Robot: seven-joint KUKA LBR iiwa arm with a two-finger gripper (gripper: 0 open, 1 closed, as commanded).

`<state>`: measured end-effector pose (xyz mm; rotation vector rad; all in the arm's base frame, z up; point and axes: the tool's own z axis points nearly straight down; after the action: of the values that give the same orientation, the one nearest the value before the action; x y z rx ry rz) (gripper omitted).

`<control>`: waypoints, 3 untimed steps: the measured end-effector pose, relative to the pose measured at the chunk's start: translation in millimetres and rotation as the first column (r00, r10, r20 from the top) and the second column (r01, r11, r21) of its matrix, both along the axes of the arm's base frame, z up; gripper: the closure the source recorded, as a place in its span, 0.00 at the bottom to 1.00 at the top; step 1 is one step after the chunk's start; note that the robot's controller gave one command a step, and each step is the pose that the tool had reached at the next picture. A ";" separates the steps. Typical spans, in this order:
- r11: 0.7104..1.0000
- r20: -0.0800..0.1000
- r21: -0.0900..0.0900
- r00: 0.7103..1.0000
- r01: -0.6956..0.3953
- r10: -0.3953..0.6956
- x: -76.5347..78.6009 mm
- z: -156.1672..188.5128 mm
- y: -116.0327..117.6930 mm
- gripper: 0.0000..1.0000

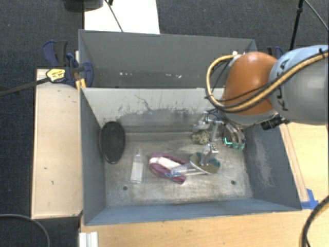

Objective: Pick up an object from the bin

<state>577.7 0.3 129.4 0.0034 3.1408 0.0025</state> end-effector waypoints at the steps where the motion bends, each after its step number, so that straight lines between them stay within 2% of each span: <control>1: 1.000 0.009 0.000 1.000 -0.004 0.004 6.8 60.1 9.6 0.00; 2: 0.989 0.006 0.003 0.989 0.148 -0.148 -1.2 -47.5 12.0 0.00; 3: 1.000 0.007 0.001 1.000 -0.029 0.029 -43.0 -54.4 103.1 0.00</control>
Offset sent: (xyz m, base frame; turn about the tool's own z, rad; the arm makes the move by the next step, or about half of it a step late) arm 0.0044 0.0089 0.0558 -0.0017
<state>534.7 103.4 75.1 -0.0426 3.1334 0.0048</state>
